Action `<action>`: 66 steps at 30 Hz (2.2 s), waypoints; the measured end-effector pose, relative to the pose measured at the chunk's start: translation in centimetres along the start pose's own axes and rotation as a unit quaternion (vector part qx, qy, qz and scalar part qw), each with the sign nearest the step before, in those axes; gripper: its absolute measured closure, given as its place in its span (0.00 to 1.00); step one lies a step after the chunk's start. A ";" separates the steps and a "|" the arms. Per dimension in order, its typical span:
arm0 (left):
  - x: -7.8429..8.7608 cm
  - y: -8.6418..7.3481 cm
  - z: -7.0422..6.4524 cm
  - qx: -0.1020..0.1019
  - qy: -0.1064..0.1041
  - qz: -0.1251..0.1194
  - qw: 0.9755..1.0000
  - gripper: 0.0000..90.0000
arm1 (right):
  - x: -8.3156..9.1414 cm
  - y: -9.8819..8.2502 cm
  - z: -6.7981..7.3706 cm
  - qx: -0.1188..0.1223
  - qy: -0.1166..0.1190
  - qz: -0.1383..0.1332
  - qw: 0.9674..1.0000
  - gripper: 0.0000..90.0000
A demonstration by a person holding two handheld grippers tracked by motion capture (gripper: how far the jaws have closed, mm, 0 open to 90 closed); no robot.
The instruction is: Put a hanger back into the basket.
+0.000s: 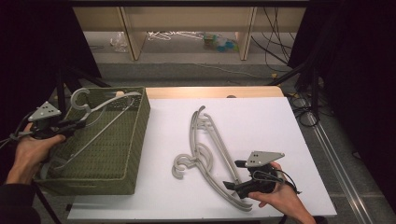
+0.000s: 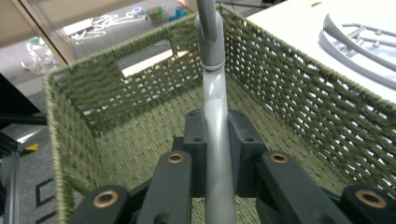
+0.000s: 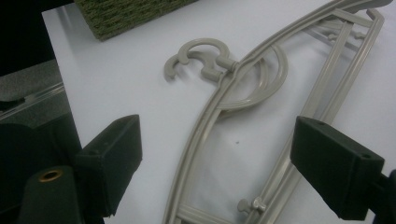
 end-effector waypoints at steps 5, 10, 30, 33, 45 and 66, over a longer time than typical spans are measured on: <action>-1.3 -1.0 0.1 -0.023 -0.002 0.046 0.999 0.87 | 0.0 0.0 0.0 -0.001 0.001 0.002 1.000 0.20; -2.6 -2.3 0.1 -0.038 0.011 0.082 0.996 0.87 | 0.1 0.0 -0.1 0.002 -0.002 -0.001 1.000 0.20; -1.9 -3.8 2.1 0.042 0.097 0.080 0.991 0.71 | 0.1 -0.1 -0.2 0.001 -0.002 0.000 1.000 0.20; -1.0 -2.6 1.2 0.076 0.100 0.043 0.991 0.60 | 0.0 -0.1 -0.3 -0.002 -0.005 -0.002 1.000 0.20; 1.7 1.6 -8.2 0.085 0.009 -0.061 0.994 0.33 | -0.3 -0.2 -0.7 -0.013 -0.019 -0.020 1.000 0.20; 2.2 1.8 -23.4 0.020 -0.142 -0.102 0.984 0.18 | -0.6 -0.2 -0.7 -0.017 -0.022 -0.024 0.999 0.20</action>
Point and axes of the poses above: each handheld gripper's, and its own axes: x roughly backward along the jaws, y roughly out of its top, z roughly to its left, the point moved 6 cm from there along -x, roughly forward along the jaws, and after that the axes turned 7 degrees about y, right-handed, at the moved point
